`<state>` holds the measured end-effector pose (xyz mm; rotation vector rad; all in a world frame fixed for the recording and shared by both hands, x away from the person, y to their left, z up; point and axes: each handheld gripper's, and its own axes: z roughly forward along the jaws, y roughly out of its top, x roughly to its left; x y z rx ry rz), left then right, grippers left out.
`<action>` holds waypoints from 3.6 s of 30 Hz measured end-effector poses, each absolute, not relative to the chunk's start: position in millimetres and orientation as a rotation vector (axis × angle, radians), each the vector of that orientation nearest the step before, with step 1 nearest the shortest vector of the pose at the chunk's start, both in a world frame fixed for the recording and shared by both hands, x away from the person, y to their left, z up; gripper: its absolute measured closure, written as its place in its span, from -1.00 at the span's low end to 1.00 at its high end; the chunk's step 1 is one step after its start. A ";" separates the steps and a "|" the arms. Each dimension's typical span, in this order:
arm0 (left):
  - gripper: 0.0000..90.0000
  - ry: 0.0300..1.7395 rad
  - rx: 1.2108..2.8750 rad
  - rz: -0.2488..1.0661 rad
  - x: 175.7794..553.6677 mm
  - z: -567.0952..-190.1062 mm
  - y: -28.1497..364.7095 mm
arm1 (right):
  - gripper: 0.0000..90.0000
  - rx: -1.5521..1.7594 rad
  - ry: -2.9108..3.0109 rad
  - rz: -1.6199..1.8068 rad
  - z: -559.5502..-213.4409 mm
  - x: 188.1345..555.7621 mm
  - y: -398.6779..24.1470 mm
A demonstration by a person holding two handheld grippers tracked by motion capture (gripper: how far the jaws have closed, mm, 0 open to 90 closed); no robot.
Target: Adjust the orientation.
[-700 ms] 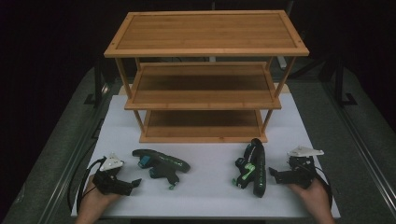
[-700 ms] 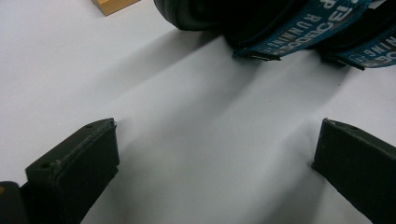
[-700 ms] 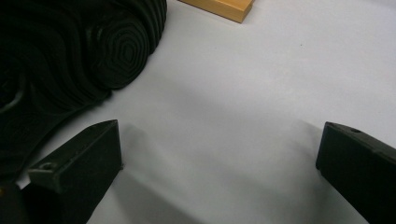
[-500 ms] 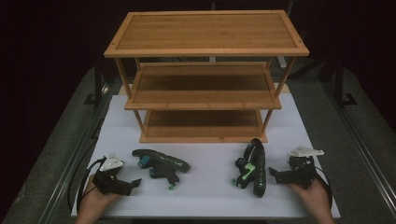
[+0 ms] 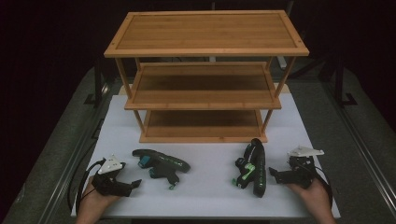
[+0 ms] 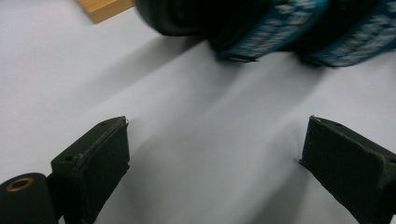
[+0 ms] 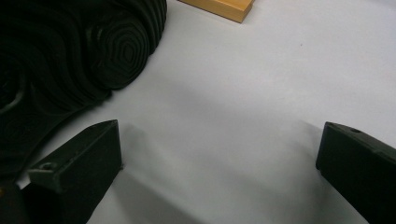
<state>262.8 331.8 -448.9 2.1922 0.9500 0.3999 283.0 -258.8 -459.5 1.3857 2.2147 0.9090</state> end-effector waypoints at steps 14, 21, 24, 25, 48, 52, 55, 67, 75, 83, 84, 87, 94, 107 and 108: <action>-0.30 0.859 2.134 0.314 241.4 -434.2 323.0 | -1.00 1.384 2.214 0.909 -459.6 283.0 -258.8; 0.00 0.767 2.134 0.307 237.8 -428.6 311.8 | -1.00 1.386 2.215 0.908 -459.5 283.0 -258.7; 0.01 0.741 2.142 0.309 238.8 -429.0 305.6 | -1.00 1.384 2.215 0.908 -459.6 283.0 -258.8; 0.03 0.732 2.144 0.310 239.3 -429.2 303.3 | -1.00 1.384 2.215 0.908 -459.6 283.0 -258.8; 0.45 0.697 2.190 0.397 253.0 -435.7 274.0 | -1.00 1.386 2.215 0.909 -459.6 283.1 -258.8; 0.53 0.702 2.177 0.411 254.3 -429.8 272.7 | -1.00 1.386 2.215 0.909 -459.6 283.1 -258.8; 0.55 0.706 2.156 0.405 254.9 -426.5 274.1 | -1.00 1.384 2.215 0.909 -459.6 283.1 -258.8; 0.60 0.686 2.049 0.300 261.1 -403.8 277.7 | -1.00 1.386 2.214 0.909 -459.6 283.1 -258.8; 0.63 0.645 2.045 0.265 260.3 -394.3 278.8 | -1.00 1.386 2.214 0.908 -459.6 283.0 -258.8; 0.63 0.577 2.037 0.196 267.5 -384.0 266.0 | -1.00 1.386 2.214 0.911 -459.6 283.0 -258.8; 0.63 0.553 2.031 0.171 270.0 -381.0 260.4 | -1.00 1.383 2.215 0.909 -459.6 283.0 -258.9; 0.63 0.518 2.020 0.116 274.5 -379.1 250.3 | -1.00 1.385 2.215 0.909 -459.6 283.0 -258.9; 0.63 0.464 2.061 0.020 281.0 -386.1 230.1 | -1.00 1.385 2.215 0.910 -459.6 283.0 -258.9; 0.61 0.468 2.093 -0.031 299.8 -396.7 204.1 | -1.00 1.383 2.215 0.910 -459.6 283.0 -259.0; 0.61 0.473 2.093 -0.033 301.5 -396.6 201.8 | -1.00 1.383 2.215 0.909 -459.6 283.0 -258.9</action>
